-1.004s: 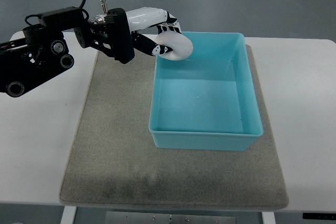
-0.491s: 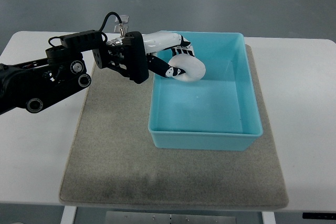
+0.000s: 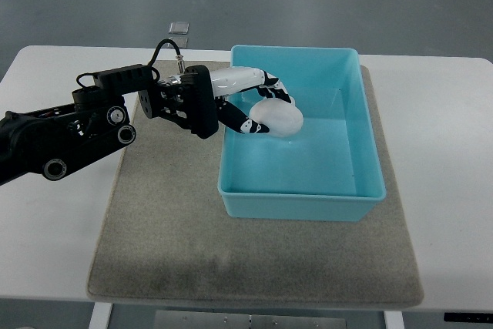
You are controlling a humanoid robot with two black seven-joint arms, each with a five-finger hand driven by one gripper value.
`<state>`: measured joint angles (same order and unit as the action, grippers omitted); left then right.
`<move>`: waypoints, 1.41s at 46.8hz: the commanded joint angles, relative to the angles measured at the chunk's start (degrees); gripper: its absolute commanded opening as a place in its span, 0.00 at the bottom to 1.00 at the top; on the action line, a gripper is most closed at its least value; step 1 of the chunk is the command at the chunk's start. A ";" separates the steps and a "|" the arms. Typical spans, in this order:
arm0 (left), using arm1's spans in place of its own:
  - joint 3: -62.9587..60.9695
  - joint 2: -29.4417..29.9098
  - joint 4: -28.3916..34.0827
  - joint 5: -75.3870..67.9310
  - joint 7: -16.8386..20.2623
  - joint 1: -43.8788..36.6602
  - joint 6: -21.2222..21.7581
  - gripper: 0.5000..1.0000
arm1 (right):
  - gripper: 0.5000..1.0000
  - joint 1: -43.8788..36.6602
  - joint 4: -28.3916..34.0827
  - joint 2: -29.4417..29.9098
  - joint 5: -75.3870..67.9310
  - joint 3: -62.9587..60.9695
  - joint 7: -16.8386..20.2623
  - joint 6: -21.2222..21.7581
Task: Place white toy into blue box with left hand
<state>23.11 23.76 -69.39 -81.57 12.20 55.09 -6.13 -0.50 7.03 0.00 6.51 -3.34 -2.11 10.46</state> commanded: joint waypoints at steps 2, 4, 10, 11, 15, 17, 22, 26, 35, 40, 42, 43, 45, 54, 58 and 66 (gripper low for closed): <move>0.01 -0.03 -0.14 -0.09 0.02 -0.07 1.74 0.73 | 0.87 0.06 0.00 0.00 0.00 0.00 0.00 0.00; 0.01 -0.12 -0.14 -0.09 0.02 -0.07 2.53 0.77 | 0.87 -0.03 0.00 0.00 0.00 0.00 0.00 0.00; 0.01 -0.38 -0.14 0.00 0.02 -0.33 3.50 0.87 | 0.87 -0.03 0.00 0.00 0.00 0.00 0.00 0.00; 0.01 -0.55 -0.14 0.00 0.02 -0.33 3.50 0.87 | 0.87 -0.03 0.00 0.00 0.00 0.00 0.00 0.00; 0.09 -0.56 -0.14 0.09 0.02 -0.33 3.67 0.92 | 0.87 -0.03 0.00 0.00 0.00 0.00 0.00 0.00; 0.18 -0.56 0.04 0.18 0.02 -0.33 3.94 0.92 | 0.87 0.06 0.00 0.00 0.00 0.00 0.00 0.00; 0.62 -0.47 0.21 2.10 0.02 -0.33 5.08 0.92 | 0.87 0.06 0.00 0.00 0.00 0.00 0.00 0.00; 0.88 -0.38 0.48 6.41 0.02 0.28 7.18 0.98 | 0.87 0.06 0.00 0.00 0.00 0.00 0.00 0.00; 1.85 -0.12 1.80 16.43 0.02 0.81 11.58 0.98 | 0.87 -0.03 0.00 0.00 0.00 0.00 0.00 0.00; 3.96 0.06 1.89 21.35 0.02 0.64 12.20 0.98 | 0.87 -0.03 0.00 0.00 0.00 0.00 0.00 0.00; 5.19 0.06 1.97 24.42 -0.07 0.55 12.29 0.98 | 0.87 0.06 0.00 0.00 0.00 0.00 0.00 0.00; 5.71 0.06 2.06 26.09 0.02 0.55 12.37 0.98 | 0.87 -0.03 0.00 0.00 0.00 0.00 0.00 0.00; 6.59 0.06 2.41 29.69 -0.07 0.46 12.38 0.98 | 0.87 -0.03 0.00 0.00 0.00 0.00 0.00 0.00; 7.48 0.06 5.75 46.04 -0.07 0.63 12.55 0.98 | 0.87 -0.03 0.00 0.00 0.00 0.00 0.00 0.00; 8.18 -0.03 7.68 52.63 -0.07 0.72 12.55 0.98 | 0.87 -0.03 0.00 0.00 0.00 0.00 0.00 0.00; 9.24 -0.38 11.28 65.99 -0.16 0.81 12.55 0.98 | 0.87 -0.03 0.00 0.00 0.00 0.00 0.00 0.00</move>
<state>32.16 23.54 -59.61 -20.76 12.04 55.89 6.44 -0.52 7.03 0.00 6.50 -3.34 -2.11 10.46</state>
